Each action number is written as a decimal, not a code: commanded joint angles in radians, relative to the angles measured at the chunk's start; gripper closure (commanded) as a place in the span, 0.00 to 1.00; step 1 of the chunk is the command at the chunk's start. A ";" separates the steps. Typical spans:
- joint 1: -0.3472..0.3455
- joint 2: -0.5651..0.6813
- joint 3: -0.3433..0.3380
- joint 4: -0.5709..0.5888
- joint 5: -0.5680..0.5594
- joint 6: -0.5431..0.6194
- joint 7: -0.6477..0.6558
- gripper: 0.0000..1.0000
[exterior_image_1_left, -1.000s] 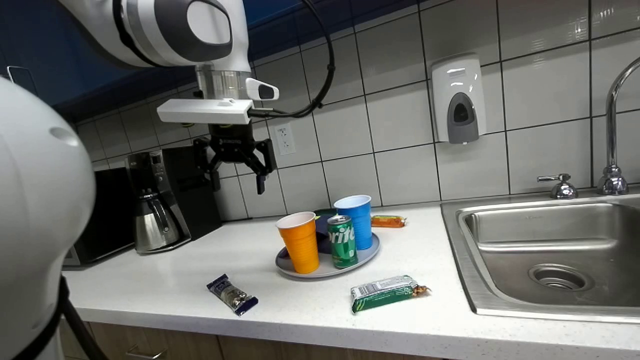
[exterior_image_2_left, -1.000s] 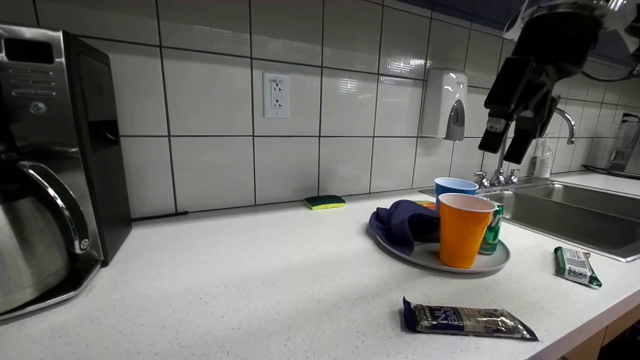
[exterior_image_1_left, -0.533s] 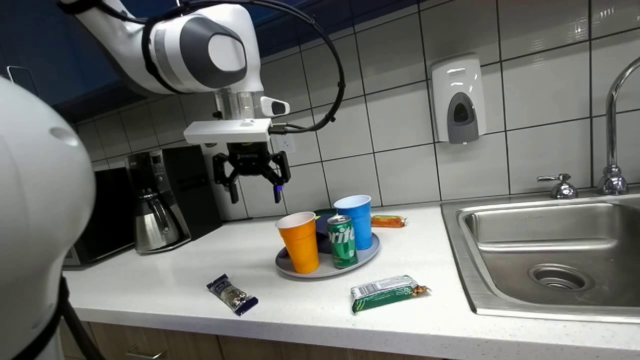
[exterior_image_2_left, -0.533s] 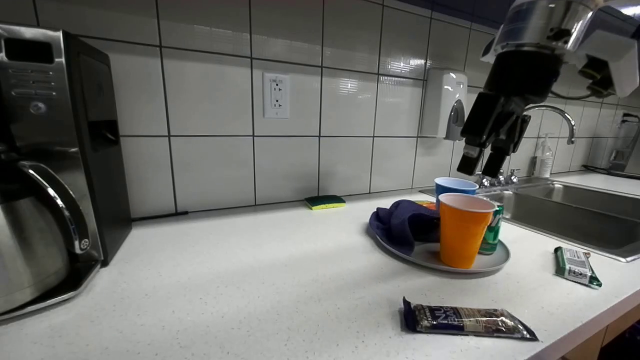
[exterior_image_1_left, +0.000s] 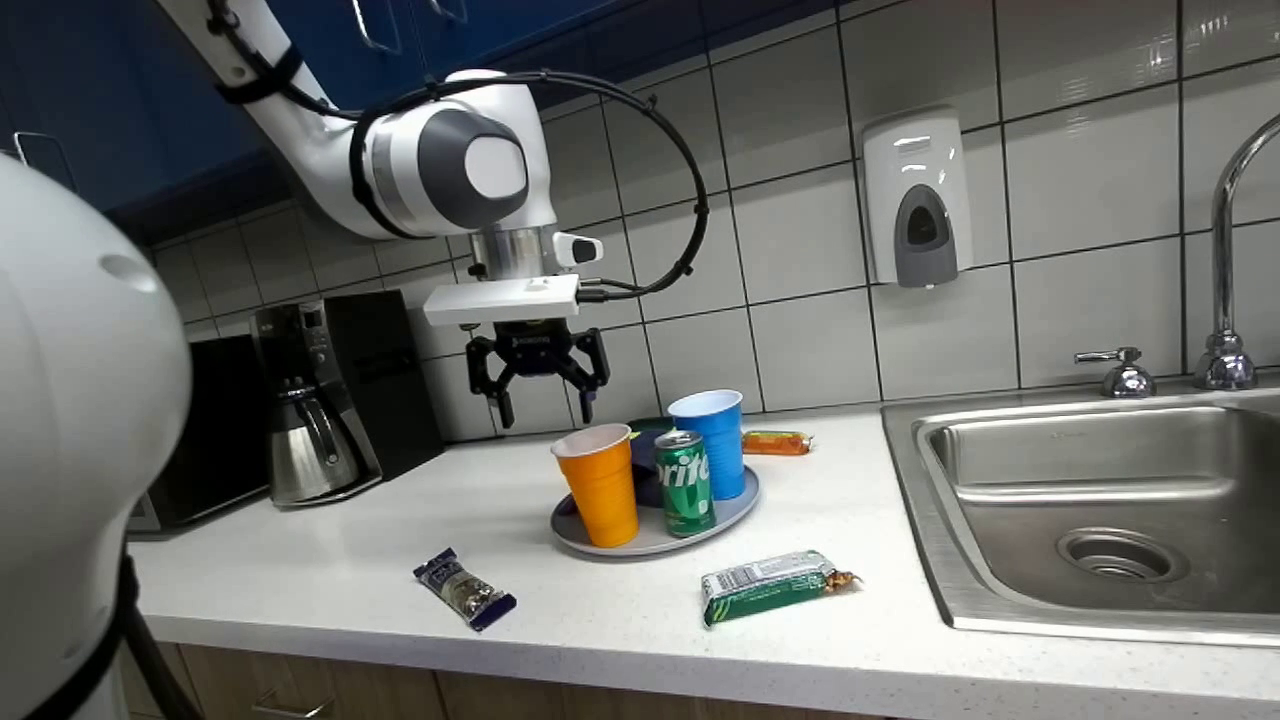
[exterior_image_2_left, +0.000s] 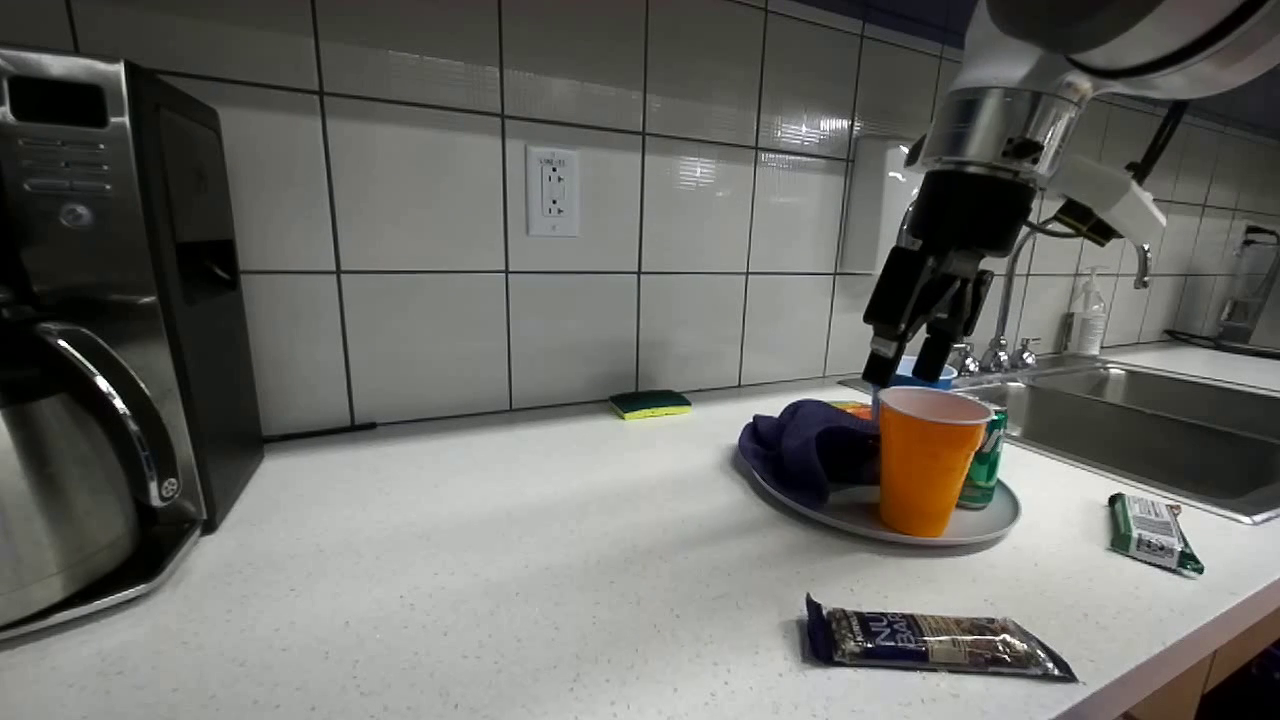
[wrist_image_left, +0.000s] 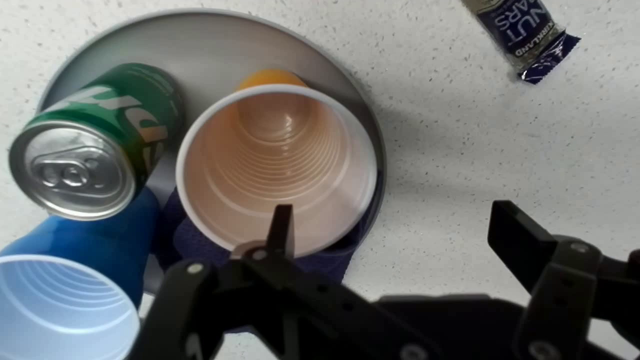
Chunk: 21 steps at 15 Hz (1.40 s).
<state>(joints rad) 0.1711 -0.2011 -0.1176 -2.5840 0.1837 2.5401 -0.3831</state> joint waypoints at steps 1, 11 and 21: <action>-0.022 0.080 0.029 0.060 0.009 0.007 -0.039 0.00; -0.048 0.150 0.071 0.087 -0.003 0.000 -0.040 0.28; -0.079 0.124 0.077 0.077 -0.029 -0.023 -0.038 1.00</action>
<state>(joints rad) 0.1274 -0.0602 -0.0625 -2.5148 0.1791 2.5452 -0.4061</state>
